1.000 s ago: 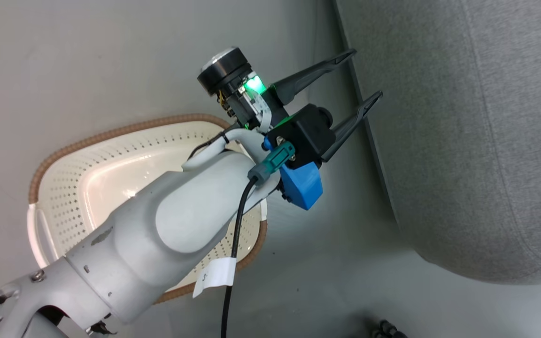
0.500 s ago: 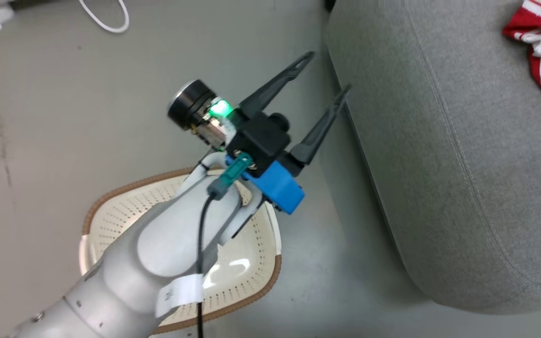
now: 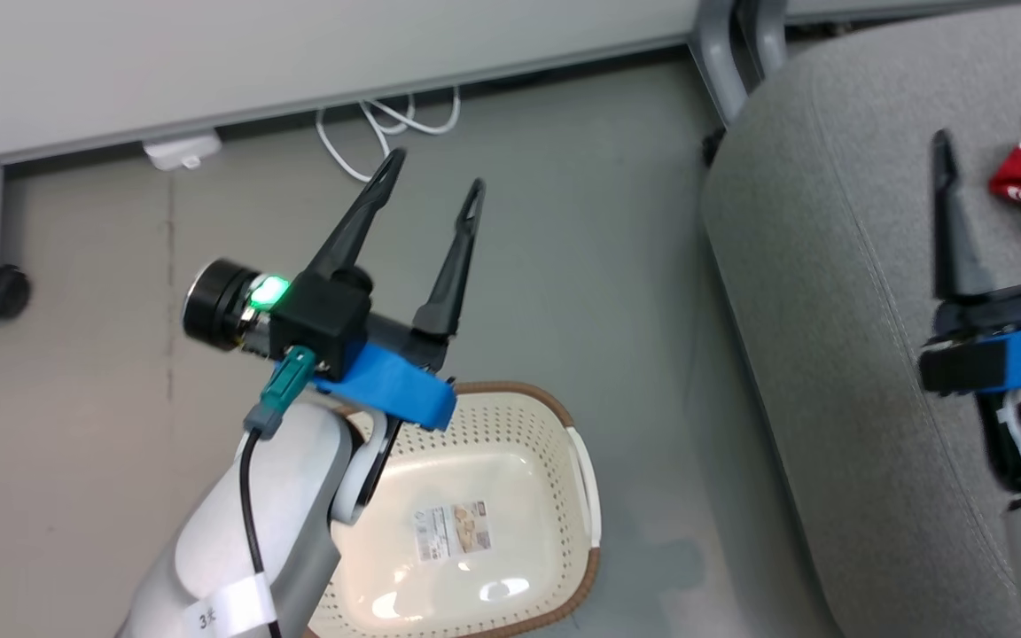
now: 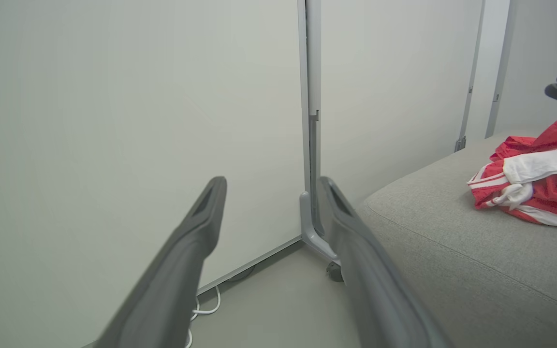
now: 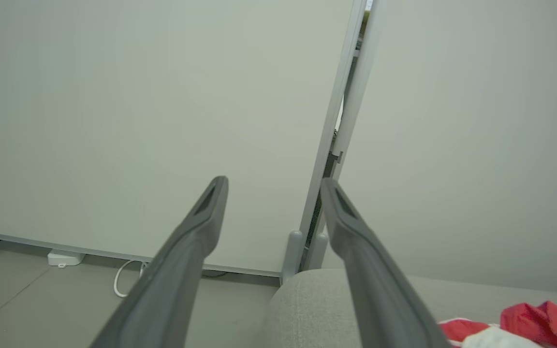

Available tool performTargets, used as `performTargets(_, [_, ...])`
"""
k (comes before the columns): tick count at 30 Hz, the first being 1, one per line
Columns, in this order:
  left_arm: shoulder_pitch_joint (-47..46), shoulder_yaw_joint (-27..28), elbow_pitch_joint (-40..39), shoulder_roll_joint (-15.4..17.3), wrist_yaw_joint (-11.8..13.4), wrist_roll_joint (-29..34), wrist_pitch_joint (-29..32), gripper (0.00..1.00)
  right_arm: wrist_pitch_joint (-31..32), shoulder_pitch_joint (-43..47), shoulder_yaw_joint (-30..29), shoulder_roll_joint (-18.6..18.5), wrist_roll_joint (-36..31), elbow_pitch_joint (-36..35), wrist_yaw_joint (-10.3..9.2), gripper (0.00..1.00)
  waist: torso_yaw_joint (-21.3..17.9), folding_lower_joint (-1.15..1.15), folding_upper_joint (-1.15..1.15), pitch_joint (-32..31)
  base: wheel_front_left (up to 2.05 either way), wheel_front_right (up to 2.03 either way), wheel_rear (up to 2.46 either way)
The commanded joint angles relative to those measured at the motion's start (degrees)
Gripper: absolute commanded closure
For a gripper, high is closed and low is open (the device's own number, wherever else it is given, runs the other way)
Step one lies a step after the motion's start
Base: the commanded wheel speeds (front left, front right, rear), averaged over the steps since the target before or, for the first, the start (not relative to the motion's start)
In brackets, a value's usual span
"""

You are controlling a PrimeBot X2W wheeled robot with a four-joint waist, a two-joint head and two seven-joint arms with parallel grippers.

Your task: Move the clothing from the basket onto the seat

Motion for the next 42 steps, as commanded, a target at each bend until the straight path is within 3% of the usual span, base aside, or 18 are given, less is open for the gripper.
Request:
performTargets(1, [1.98, 1.30, -0.21, -0.06, -0.09, 0.58, -0.25, 0.00, -0.21, 1.36, 1.12, 0.58, 0.37, 0.40, 0.01, 0.00, 2.57, 0.01, 0.00, -2.95, 0.00, 0.00, 0.00])
performTargets(11, [13.57, 13.52, -1.62, -2.68, -1.00, 3.95, -0.25, 0.00, -0.21, 6.65, 6.31, 4.36, 2.30, 2.99, 0.01, 0.00, 6.20, 0.01, 0.00, -9.23, 0.00, 0.00, 0.00])
performTargets(19, [21.72, 20.91, -3.33, -4.87, -2.50, 7.13, -0.26, 0.00, -0.21, 13.23, 6.23, 7.55, 3.04, 4.08, 0.01, 0.00, 7.19, 0.01, 0.00, -13.82, 0.00, 0.00, 0.00])
performTargets(31, [29.67, 26.65, -5.04, -6.78, -5.99, 10.31, -0.26, 0.00, -0.21, 21.10, 2.48, 9.51, 3.82, 3.92, 0.01, 0.00, 7.52, 0.01, 0.00, -16.96, 0.00, 0.00, 0.00])
performTargets(42, [32.40, 28.41, -5.23, -7.74, -7.31, 11.51, -0.26, 0.00, -0.21, 25.64, 0.25, 11.31, 3.87, 4.01, 0.01, 0.00, 8.59, 0.01, 0.00, -18.67, 0.00, 0.00, 0.00])
